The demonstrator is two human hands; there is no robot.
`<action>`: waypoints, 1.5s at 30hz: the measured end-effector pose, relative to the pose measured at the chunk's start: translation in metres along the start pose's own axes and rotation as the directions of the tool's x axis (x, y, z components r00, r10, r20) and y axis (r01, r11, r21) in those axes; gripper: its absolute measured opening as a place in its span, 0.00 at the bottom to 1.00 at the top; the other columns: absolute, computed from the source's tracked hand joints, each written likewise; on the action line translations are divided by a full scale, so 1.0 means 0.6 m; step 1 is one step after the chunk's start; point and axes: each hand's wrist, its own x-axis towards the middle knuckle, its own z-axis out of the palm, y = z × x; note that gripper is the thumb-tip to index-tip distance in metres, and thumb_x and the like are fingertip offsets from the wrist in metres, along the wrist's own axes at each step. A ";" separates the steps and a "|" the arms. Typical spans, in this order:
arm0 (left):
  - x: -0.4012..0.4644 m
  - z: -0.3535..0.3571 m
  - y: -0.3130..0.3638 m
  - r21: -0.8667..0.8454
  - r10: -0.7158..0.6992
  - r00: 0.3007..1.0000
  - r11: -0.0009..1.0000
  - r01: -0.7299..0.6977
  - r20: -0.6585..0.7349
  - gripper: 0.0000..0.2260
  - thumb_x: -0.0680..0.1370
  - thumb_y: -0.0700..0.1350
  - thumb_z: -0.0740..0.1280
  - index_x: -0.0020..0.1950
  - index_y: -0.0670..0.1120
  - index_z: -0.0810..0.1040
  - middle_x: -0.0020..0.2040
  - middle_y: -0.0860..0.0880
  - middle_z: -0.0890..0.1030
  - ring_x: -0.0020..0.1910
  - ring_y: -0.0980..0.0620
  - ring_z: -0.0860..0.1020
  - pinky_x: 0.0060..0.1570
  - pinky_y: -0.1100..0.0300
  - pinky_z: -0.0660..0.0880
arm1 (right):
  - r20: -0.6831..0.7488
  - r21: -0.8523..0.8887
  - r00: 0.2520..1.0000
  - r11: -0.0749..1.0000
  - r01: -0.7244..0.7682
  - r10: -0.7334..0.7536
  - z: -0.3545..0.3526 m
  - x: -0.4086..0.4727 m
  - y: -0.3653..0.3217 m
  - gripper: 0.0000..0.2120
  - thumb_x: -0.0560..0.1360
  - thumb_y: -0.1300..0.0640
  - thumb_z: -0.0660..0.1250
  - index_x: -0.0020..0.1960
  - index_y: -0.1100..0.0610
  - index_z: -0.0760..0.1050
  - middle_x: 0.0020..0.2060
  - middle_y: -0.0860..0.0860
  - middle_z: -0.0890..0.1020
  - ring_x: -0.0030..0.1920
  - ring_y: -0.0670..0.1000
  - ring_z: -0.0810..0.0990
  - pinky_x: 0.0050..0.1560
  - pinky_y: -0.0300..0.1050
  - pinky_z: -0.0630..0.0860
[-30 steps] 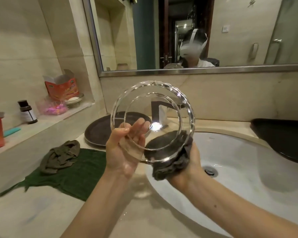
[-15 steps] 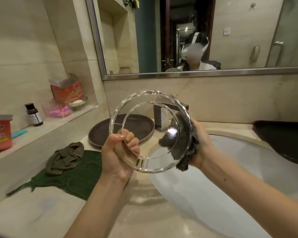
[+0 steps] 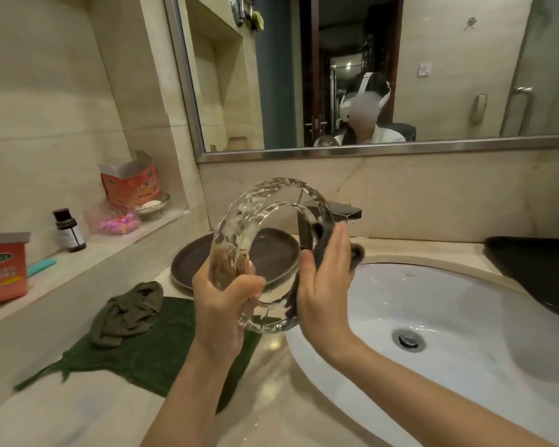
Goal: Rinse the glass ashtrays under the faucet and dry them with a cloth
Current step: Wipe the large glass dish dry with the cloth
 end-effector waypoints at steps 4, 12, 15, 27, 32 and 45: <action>-0.002 0.002 -0.005 0.034 -0.011 0.998 0.999 0.013 -0.067 0.19 0.56 0.44 0.71 0.38 0.34 0.71 0.32 0.40 0.71 0.32 0.45 0.68 0.31 0.57 0.68 | 0.126 -0.021 0.906 0.912 0.410 -0.404 0.020 -0.032 -0.010 0.31 0.74 0.56 0.52 0.74 0.62 0.46 0.73 0.55 0.51 0.76 0.52 0.47 0.73 0.58 0.47; -0.006 0.005 -0.013 0.192 0.033 0.991 0.981 -0.007 -0.132 0.23 0.56 0.45 0.71 0.37 0.31 0.64 0.31 0.36 0.63 0.28 0.48 0.62 0.26 0.61 0.65 | 0.212 0.191 0.976 0.982 0.010 -0.051 0.001 0.085 -0.038 0.30 0.74 0.53 0.48 0.75 0.53 0.49 0.73 0.41 0.50 0.73 0.38 0.45 0.75 0.44 0.44; -0.008 0.006 -0.009 0.377 0.161 0.982 0.920 -0.111 -0.104 0.22 0.58 0.48 0.72 0.39 0.32 0.69 0.34 0.35 0.71 0.32 0.38 0.68 0.32 0.47 0.70 | 0.276 0.352 0.952 0.936 0.028 -0.132 -0.009 0.058 -0.076 0.28 0.74 0.52 0.51 0.74 0.51 0.53 0.71 0.37 0.53 0.73 0.36 0.48 0.74 0.35 0.46; -0.025 -0.042 0.033 0.761 0.267 0.963 0.618 -0.197 0.032 0.15 0.58 0.55 0.68 0.32 0.48 0.67 0.27 0.54 0.68 0.27 0.55 0.67 0.25 0.65 0.63 | 0.554 0.131 0.828 0.974 -0.187 0.085 0.014 0.145 -0.061 0.16 0.72 0.47 0.52 0.43 0.57 0.72 0.52 0.60 0.76 0.51 0.56 0.74 0.56 0.51 0.70; -0.024 -0.062 0.038 0.723 0.236 0.972 0.667 -0.177 0.020 0.18 0.58 0.55 0.70 0.33 0.43 0.69 0.29 0.53 0.72 0.27 0.56 0.69 0.25 0.67 0.64 | 0.363 0.189 0.918 0.978 0.091 -0.156 0.023 0.100 -0.089 0.15 0.77 0.53 0.52 0.44 0.57 0.75 0.42 0.49 0.71 0.45 0.48 0.70 0.48 0.42 0.67; -0.031 -0.090 0.018 0.559 0.093 0.995 0.827 -0.060 -0.031 0.16 0.55 0.52 0.70 0.33 0.45 0.70 0.29 0.44 0.69 0.30 0.44 0.67 0.31 0.49 0.69 | 0.561 0.282 0.803 0.866 -0.413 0.201 0.053 0.110 -0.013 0.20 0.75 0.45 0.56 0.40 0.60 0.75 0.31 0.50 0.80 0.33 0.51 0.78 0.41 0.47 0.75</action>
